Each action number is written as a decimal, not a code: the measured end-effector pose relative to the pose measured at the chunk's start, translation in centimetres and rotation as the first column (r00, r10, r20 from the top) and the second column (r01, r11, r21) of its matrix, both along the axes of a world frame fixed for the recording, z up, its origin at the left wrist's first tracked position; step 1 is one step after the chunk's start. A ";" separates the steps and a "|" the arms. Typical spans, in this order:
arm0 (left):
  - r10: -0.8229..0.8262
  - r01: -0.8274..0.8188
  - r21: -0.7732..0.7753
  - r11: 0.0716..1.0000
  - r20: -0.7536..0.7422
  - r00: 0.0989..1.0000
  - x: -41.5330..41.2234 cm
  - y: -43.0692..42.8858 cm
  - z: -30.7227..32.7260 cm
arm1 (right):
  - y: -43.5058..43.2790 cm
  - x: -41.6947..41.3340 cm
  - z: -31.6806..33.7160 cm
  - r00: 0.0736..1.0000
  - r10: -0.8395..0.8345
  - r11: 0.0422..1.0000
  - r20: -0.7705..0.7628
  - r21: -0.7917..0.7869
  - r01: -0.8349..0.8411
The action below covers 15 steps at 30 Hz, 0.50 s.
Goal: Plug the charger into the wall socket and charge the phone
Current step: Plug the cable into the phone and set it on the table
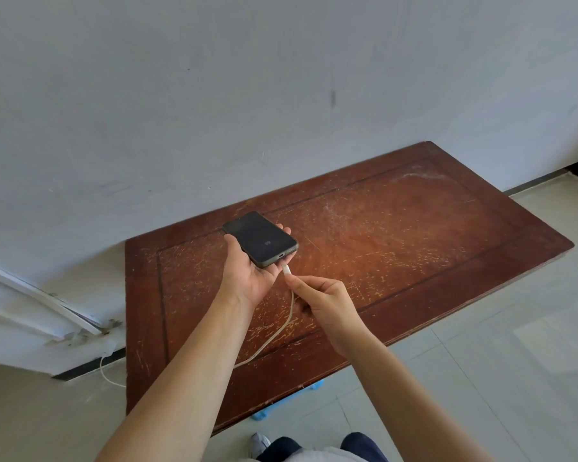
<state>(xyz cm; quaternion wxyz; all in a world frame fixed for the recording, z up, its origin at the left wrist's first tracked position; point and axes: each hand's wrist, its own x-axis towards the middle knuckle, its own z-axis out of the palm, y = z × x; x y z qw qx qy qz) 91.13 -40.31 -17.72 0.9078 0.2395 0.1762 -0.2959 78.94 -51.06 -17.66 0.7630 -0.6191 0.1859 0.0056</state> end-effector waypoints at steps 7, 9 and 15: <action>-0.031 0.028 0.051 0.998 0.044 0.999 -0.2 0.1 0.2 | 0.5 -0.1 0.1 0.998 -0.051 0.999 0.038 -0.002 0.051; -0.037 0.034 0.055 0.998 0.051 0.998 -0.3 0.2 0.3 | 0.6 -0.1 0.2 0.997 -0.060 0.998 0.039 0.002 0.060; -0.055 0.048 0.079 0.996 0.084 0.995 -0.4 0.4 0.2 | 0.6 -0.1 0.5 0.999 -0.048 0.999 -0.001 0.021 0.048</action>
